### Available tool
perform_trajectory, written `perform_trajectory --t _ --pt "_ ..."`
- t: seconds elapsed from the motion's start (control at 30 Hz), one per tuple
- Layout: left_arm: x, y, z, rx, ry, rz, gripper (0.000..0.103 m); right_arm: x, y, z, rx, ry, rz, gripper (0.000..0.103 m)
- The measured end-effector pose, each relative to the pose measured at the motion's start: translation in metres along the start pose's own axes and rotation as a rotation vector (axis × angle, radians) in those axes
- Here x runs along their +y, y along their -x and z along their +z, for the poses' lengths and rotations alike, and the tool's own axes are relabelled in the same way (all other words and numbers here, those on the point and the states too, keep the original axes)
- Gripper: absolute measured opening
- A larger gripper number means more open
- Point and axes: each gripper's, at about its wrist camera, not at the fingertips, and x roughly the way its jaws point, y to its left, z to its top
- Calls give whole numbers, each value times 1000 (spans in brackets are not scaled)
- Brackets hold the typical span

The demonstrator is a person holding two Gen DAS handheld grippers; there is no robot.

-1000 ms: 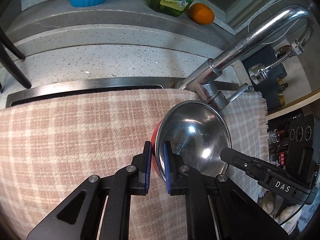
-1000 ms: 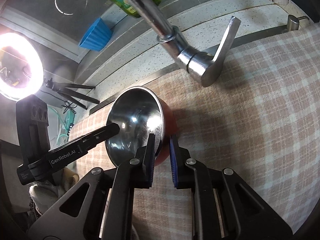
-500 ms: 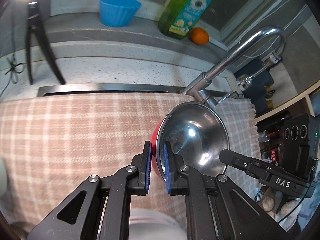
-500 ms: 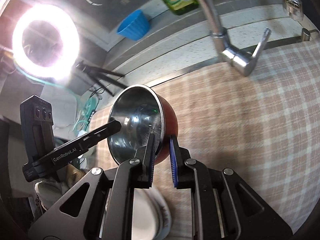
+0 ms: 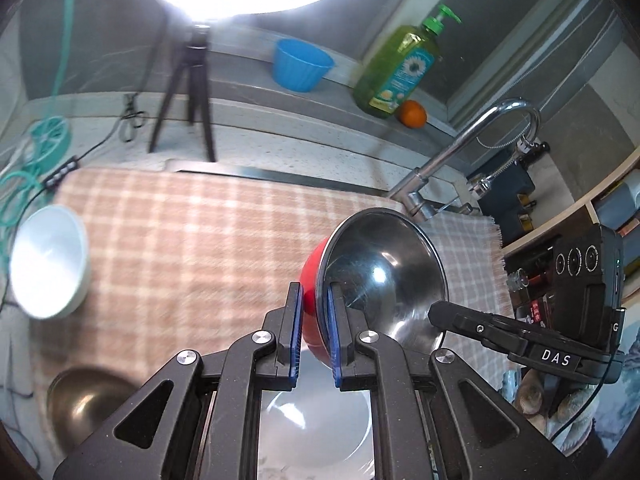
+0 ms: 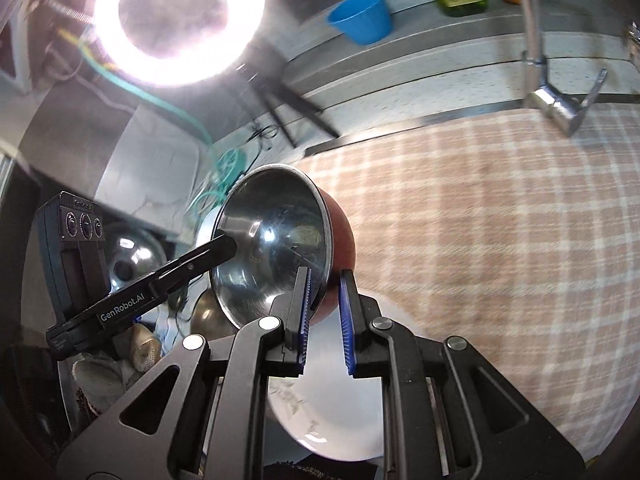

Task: Organize plates and bowls
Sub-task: 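Lift the red-bottomed bowl with both grippers and carry it to the steel bowl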

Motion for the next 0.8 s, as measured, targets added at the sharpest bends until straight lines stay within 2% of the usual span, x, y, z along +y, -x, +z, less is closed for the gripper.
perform_trajectory --t 0.57,0.8 --pt "85 78 -61 -76 175 61 10 100 -55 -42 132 175 68 14" --pt "120 92 -84 -74 239 96 10 129 -91 -61 210 237 60 14"
